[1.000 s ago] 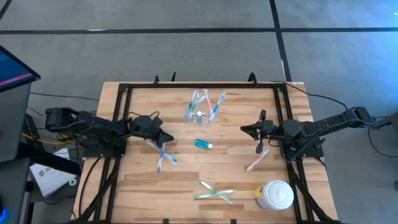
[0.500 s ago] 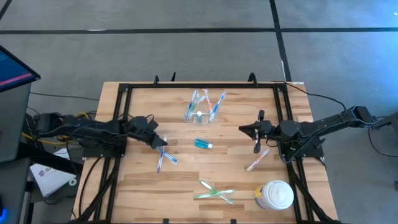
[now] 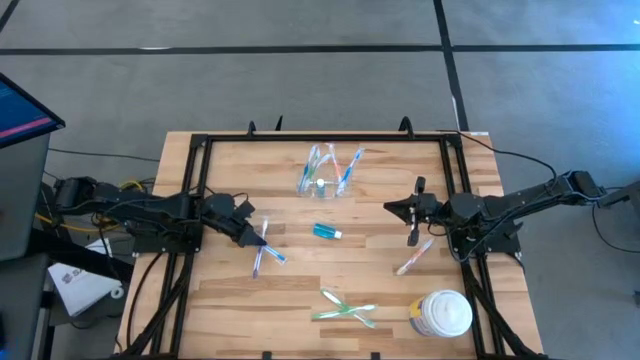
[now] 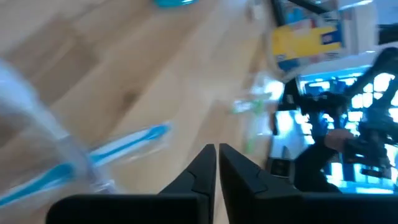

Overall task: Pick & Place toothbrushing station
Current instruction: Put the purple toothbrush into the transparent organizer

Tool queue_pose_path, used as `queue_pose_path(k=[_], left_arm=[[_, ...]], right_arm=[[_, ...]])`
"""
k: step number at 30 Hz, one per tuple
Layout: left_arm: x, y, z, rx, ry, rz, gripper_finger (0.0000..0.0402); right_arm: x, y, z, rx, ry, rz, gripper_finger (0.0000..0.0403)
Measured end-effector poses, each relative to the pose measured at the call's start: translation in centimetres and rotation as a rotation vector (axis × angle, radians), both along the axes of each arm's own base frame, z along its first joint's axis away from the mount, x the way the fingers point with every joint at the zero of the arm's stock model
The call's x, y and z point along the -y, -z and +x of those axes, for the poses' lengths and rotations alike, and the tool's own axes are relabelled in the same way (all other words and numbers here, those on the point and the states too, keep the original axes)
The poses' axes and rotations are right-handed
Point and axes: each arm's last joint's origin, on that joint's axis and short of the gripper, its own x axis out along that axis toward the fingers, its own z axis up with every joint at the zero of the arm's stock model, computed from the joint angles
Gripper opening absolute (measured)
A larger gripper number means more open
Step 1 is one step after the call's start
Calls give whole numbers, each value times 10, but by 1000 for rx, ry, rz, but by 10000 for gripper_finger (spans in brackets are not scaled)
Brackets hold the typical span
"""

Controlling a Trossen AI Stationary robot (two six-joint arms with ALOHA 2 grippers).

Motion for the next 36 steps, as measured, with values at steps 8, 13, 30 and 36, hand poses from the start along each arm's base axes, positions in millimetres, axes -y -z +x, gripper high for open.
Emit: queue_pose_path(k=[8, 13, 30, 36], left_arm=[[22, -28, 6, -126, 19, 45, 0], [31, -42, 1, -384, -91, 146, 0], [57, -25, 28, -674, -27, 130, 1], [57, -27, 31, -630, -34, 135, 1]], right_arm=[[0, 0, 0, 0, 0, 0, 17], [0, 0, 0, 0, 0, 0, 17], [0, 0, 0, 1, 0, 0, 17], [0, 0, 0, 1, 0, 0, 17]])
